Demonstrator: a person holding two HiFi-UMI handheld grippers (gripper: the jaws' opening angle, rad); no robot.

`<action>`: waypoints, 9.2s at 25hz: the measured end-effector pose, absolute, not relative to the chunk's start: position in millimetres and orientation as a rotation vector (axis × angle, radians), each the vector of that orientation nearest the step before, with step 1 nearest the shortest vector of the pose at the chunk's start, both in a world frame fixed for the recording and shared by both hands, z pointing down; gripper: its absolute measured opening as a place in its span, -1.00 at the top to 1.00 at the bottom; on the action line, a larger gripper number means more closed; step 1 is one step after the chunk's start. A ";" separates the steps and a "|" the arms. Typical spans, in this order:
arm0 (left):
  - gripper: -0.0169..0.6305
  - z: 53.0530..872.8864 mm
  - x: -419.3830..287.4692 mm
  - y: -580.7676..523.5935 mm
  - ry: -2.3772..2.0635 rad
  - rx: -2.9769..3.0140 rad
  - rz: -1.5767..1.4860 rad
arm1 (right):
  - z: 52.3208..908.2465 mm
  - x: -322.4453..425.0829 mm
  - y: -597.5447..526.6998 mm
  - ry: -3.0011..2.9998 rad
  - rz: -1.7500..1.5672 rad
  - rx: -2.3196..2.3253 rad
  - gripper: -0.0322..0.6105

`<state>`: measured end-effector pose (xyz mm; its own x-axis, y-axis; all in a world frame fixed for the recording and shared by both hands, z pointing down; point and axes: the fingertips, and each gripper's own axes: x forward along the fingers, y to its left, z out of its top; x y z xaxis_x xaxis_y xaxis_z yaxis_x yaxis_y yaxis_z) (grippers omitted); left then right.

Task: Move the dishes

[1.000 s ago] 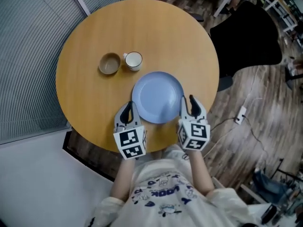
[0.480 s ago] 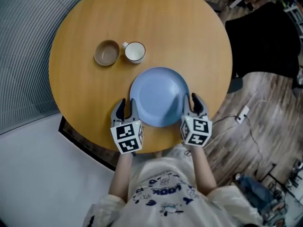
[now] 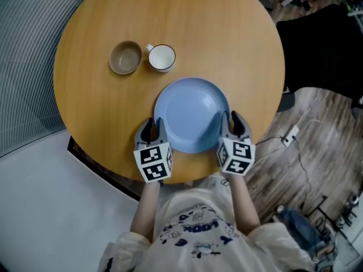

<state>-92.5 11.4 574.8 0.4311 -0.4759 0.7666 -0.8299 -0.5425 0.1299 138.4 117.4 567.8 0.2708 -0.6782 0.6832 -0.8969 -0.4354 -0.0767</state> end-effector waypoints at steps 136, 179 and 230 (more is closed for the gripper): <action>0.90 466.9 -115.3 -73.5 -1.532 2.034 0.329 | 513.1 27.3 -147.7 -2.129 0.459 1.578 -0.31; 0.90 434.3 15.7 -136.7 -1.378 2.244 0.336 | 419.8 189.3 -205.0 -2.082 0.431 2.023 -0.29; 0.90 470.0 47.0 -170.7 -1.451 2.105 0.398 | 462.3 282.3 -248.6 -1.811 0.415 2.198 -0.30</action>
<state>47.0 -170.7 470.0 0.3743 -0.7630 0.5270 -0.9251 -0.2683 0.2686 282.3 -248.6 462.3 0.1810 -0.9067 0.3809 -0.9821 -0.1872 0.0209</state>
